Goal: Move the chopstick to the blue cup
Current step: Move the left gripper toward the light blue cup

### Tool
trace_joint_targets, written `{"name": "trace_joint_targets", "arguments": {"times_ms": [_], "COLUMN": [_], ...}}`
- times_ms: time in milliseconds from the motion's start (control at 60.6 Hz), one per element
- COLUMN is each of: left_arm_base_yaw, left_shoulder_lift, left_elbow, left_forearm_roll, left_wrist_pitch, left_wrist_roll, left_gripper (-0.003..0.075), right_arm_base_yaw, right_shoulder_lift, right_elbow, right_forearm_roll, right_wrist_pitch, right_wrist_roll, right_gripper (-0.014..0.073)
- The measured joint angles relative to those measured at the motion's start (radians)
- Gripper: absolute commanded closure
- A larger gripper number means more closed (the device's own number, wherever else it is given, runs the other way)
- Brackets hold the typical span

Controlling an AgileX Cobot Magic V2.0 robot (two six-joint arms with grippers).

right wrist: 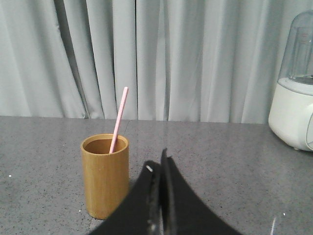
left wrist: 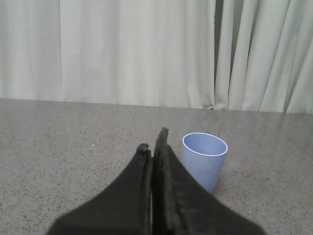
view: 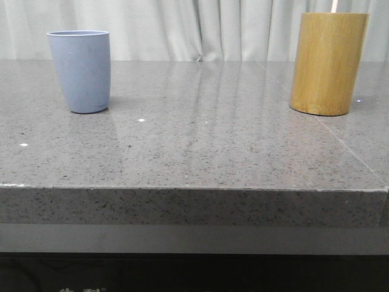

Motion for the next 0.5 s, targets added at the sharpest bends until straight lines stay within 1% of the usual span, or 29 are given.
{"name": "trace_joint_targets", "arguments": {"times_ms": [99,182,495], "left_arm_base_yaw": [0.000,0.000,0.000], "left_shoulder_lift": [0.091,0.162,0.313], "left_elbow": [-0.086,-0.132,-0.150], "left_forearm_roll": [0.000,0.000,0.000], "left_wrist_pitch": [0.071,0.100,0.124], "left_wrist_roll": [0.000,0.000,0.000], "left_gripper": [0.0739,0.0739,0.0739], "right_arm_base_yaw": [0.000,0.000,0.000], "right_shoulder_lift": [0.091,0.161,0.375], "right_elbow": [-0.080,-0.126,-0.142], "right_forearm_roll": [-0.001,-0.001,-0.001], "right_wrist_pitch": [0.056,0.098,0.157], "right_wrist_roll": [0.000,0.000,0.000], "right_gripper": [0.0661,0.0661,0.0661]}}
